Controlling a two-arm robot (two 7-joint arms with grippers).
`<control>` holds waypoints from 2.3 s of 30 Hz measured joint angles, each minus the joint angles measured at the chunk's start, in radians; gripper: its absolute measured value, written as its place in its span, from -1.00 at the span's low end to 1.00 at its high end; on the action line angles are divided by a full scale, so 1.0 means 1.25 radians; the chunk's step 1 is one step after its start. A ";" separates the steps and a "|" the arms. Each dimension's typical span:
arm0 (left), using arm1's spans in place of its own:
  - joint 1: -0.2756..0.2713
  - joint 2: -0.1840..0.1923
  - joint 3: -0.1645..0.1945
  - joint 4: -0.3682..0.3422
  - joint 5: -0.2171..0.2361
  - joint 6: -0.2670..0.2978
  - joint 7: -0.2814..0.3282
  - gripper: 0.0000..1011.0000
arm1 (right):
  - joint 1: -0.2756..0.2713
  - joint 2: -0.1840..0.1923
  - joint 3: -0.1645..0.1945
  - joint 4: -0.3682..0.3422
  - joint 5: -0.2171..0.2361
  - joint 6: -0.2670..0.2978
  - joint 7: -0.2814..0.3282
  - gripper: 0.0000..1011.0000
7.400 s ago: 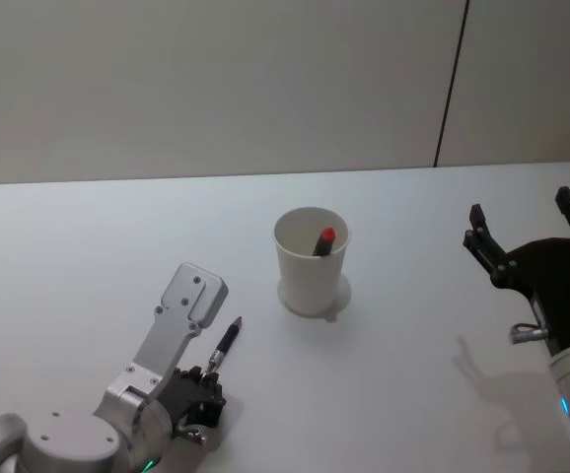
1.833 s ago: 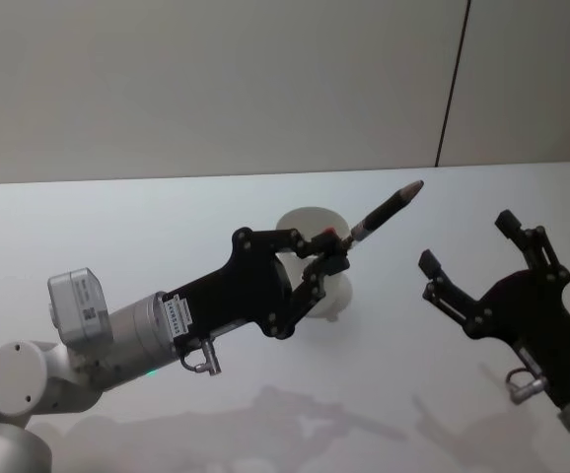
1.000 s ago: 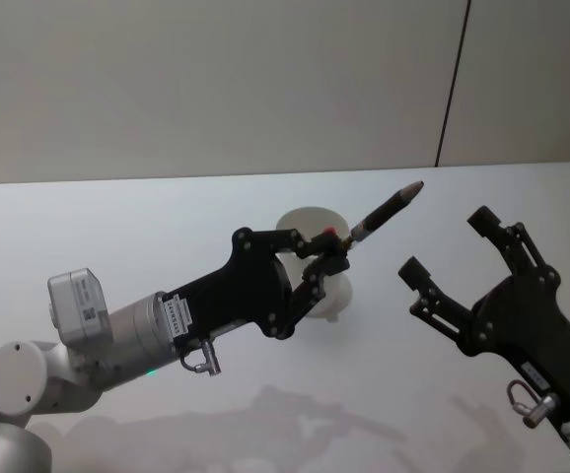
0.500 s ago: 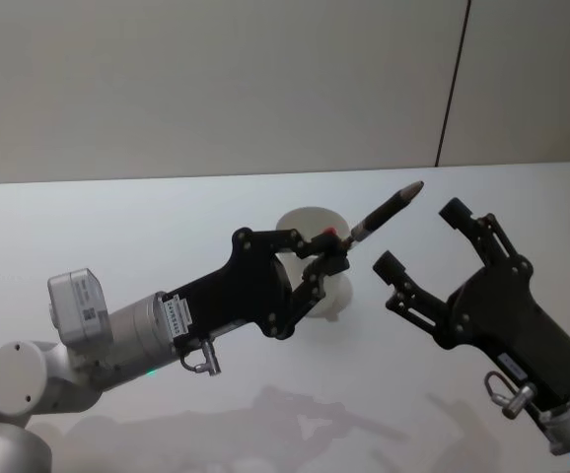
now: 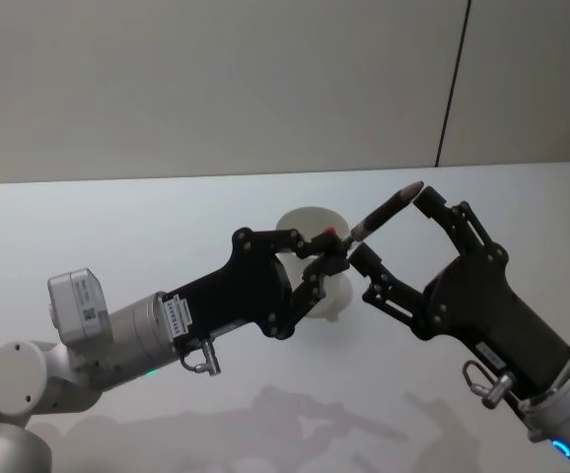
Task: Place the pen into the pen holder.
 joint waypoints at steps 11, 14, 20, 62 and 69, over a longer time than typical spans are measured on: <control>0.000 0.000 0.000 0.000 0.000 0.000 0.000 -0.65 | 0.022 -0.021 -0.007 0.009 -0.003 0.006 0.009 0.89; 0.000 0.000 0.000 0.000 0.000 0.000 0.000 -0.65 | 0.026 -0.025 -0.008 0.010 -0.004 0.006 0.010 0.71; 0.000 0.000 0.000 0.000 0.000 0.000 0.000 -0.65 | 0.030 -0.030 -0.009 0.010 -0.003 0.005 0.010 0.40; 0.000 0.000 0.000 0.000 0.000 0.000 0.000 -0.33 | 0.027 -0.034 -0.012 -0.003 -0.010 0.005 -0.025 -0.72; 0.000 0.000 0.000 0.000 0.000 0.000 0.000 0.11 | 0.028 -0.035 -0.012 -0.004 -0.011 0.004 -0.025 -0.72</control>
